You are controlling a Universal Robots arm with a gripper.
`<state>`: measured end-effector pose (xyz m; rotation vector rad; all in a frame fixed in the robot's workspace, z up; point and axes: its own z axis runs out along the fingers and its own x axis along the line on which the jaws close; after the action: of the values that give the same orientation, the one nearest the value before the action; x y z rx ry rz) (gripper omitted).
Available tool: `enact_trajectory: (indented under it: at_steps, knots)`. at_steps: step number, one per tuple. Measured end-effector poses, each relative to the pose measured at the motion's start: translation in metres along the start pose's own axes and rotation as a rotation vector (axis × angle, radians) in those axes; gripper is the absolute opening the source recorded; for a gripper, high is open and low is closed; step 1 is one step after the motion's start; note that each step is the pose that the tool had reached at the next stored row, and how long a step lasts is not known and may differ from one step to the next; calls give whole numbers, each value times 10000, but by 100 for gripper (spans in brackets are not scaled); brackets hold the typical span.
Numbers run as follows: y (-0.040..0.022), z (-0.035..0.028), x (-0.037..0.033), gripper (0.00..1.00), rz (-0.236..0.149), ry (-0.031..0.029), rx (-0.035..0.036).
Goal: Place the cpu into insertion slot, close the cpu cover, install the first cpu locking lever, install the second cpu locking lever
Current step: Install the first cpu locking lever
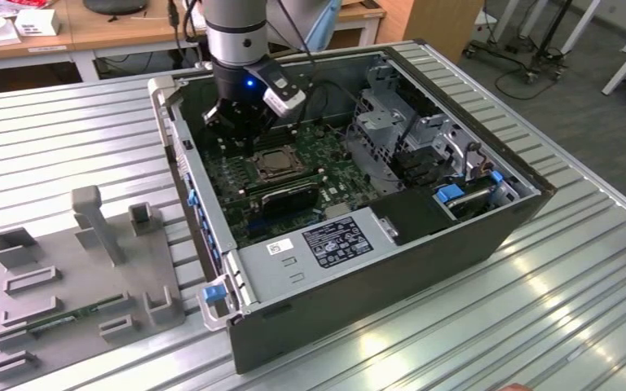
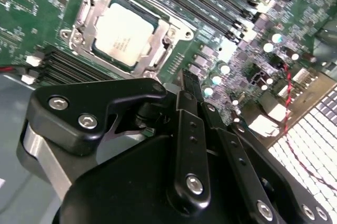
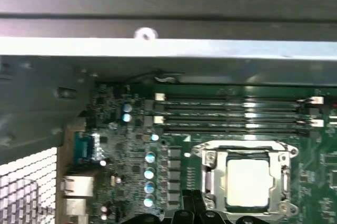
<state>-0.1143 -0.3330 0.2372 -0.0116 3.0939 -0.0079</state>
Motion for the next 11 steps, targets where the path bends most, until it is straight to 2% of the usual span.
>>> enact_trajectory:
  at_steps: [4, 5, 6, 8, 11]
  knots:
    - [0, -2, 72, 11, 0, -17, 1]
    - [1, -2, 89, 11, 2, -40, -30]
    - [1, -3, 100, 11, 7, -75, -136]
    - [1, -3, 115, 11, 20, -140, -413]
    - [1, -4, 132, 11, 37, -219, -730]
